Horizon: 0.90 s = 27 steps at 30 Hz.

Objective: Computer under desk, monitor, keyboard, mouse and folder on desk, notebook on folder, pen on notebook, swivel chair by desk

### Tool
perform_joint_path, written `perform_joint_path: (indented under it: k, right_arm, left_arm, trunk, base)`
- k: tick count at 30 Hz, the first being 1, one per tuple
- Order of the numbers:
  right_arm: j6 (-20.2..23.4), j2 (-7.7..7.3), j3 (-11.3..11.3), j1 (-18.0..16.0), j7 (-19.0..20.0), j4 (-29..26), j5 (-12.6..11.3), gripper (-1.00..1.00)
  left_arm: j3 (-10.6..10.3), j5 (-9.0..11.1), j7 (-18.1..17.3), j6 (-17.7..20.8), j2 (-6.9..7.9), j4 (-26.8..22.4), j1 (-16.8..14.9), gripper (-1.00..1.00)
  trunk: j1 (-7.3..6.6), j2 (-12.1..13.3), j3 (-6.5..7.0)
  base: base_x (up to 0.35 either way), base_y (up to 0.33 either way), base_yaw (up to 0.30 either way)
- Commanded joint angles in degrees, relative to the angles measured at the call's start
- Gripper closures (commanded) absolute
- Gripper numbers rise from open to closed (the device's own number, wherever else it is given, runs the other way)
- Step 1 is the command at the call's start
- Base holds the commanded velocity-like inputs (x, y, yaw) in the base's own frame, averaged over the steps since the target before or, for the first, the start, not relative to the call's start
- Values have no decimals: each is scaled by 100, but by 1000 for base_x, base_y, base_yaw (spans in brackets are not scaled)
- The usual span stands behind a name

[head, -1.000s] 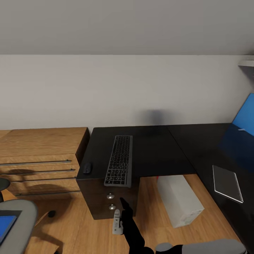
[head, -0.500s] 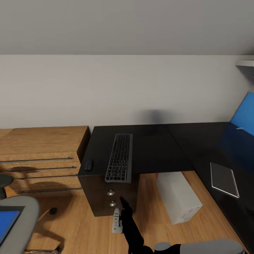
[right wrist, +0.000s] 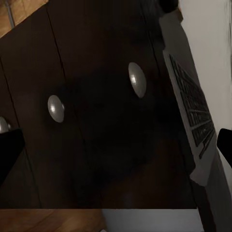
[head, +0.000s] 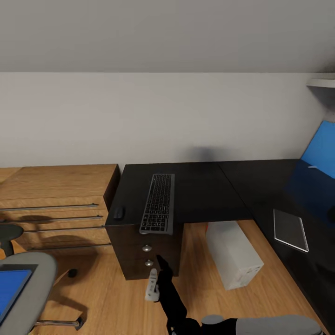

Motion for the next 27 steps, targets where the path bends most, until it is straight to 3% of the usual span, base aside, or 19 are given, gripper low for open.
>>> perform_joint_path:
  k: [1, 6, 8, 12, 22, 23, 26, 27]
  right_arm:
    - [-95, 1, -32, -12, -36, 0, -38, -100]
    - [-982, 8, -253, -11, -57, 238, -156, -100]
    - [-1680, 10, -373, -12, -63, 424, -694, -100]
    - [-2284, 10, -524, -10, -55, 632, -1592, -100]
    - [-4063, 12, -647, 5, 29, 1515, -4306, -100]
    - [-4356, 15, -650, 49, 146, 1749, -4844, -100]
    - [-4643, 17, -652, 199, 452, 2059, -5635, -100]
    - [-4752, 18, -656, 331, 710, 2239, -6165, -100]
  left_arm:
    - [-12, 46, 12, -17, 4, -8, 2, -100]
    - [-14, 49, 12, -10, 8, -8, 2, -100]
    - [-16, 47, 12, 5, 7, -8, 2, -100]
    - [-16, 47, 10, 30, 1, -8, 2, -100]
    - [-29, 46, 4, 57, -152, -8, 2, -100]
    - [-31, 46, 3, 58, -173, -8, 2, -100]
    - [-33, 46, 6, 59, -192, -8, 2, -100]
    - [-31, 46, 7, 60, -199, -8, 2, -100]
  trunk:
    - [0, -3, -4]
    - [-88, 157, 67]
    - [-132, 238, 103]
    - [-219, 398, 175]
    - [-439, 799, 355]
    - [-461, 839, 373]
    - [-527, 959, 426]
    - [-549, 1000, 444]
  base:
    - [-11, 0, 0]
    - [-5, 0, 0]
    - [-1, 0, 0]
    - [0, 0, 0]
    - [0, 0, 0]
    - [0, 0, 0]
    - [0, 0, 0]
    - [0, 0, 0]
